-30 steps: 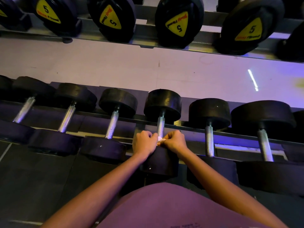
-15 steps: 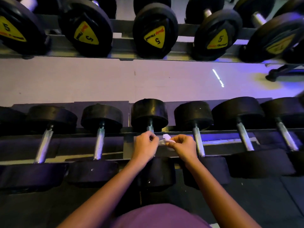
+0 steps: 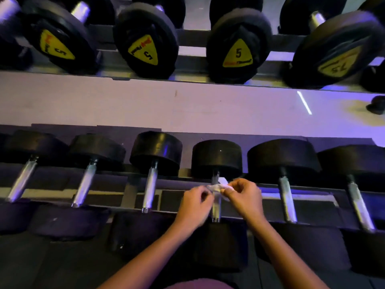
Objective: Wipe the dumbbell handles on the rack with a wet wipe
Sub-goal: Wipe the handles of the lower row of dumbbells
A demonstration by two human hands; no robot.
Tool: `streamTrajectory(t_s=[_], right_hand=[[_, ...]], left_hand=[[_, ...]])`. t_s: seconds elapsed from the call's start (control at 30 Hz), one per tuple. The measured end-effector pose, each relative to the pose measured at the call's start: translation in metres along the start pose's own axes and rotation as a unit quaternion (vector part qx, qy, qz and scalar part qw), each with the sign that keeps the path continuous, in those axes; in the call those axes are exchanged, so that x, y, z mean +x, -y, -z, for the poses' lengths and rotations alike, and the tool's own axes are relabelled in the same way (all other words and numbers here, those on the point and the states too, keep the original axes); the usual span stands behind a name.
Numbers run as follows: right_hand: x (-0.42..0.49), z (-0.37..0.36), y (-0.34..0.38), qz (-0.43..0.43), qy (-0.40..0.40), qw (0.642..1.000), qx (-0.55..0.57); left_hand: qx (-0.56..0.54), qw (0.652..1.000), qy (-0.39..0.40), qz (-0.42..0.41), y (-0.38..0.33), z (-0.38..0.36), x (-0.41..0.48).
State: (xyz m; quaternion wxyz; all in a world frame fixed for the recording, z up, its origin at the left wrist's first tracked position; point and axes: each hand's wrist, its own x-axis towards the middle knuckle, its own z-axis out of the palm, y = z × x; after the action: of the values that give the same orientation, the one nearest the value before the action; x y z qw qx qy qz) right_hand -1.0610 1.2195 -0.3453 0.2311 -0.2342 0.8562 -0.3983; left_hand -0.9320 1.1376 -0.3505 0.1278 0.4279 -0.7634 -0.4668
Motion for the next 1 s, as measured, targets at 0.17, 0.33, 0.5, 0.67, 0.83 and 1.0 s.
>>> streamTrajectory(t_s=[0.17,0.33,0.5,0.67,0.83,1.0], right_hand=[[-0.011,0.001,-0.032,0.006,0.093,0.994,-0.059],[-0.016,-0.006,-0.040,0.001,0.124,0.991,-0.050],[0.003,-0.011,-0.024,0.014,0.082,0.996,-0.023],[0.028,-0.014,0.001,0.016,0.031,0.999,-0.005],[0.019,-0.012,-0.007,-0.013,0.098,0.991,-0.092],[-0.015,-0.006,-0.027,-0.041,0.150,0.981,-0.111]], left_hand=[[0.029,0.995,-0.027,0.087,0.004,-0.030,-0.018],[0.018,0.992,-0.051,0.113,0.003,-0.033,-0.021],[0.030,0.990,-0.053,0.126,0.004,-0.032,-0.020],[0.041,0.989,-0.035,0.139,-0.003,-0.029,-0.022],[0.050,0.990,-0.019,0.131,-0.002,-0.027,-0.021],[0.040,0.992,-0.006,0.121,0.005,-0.028,-0.019]])
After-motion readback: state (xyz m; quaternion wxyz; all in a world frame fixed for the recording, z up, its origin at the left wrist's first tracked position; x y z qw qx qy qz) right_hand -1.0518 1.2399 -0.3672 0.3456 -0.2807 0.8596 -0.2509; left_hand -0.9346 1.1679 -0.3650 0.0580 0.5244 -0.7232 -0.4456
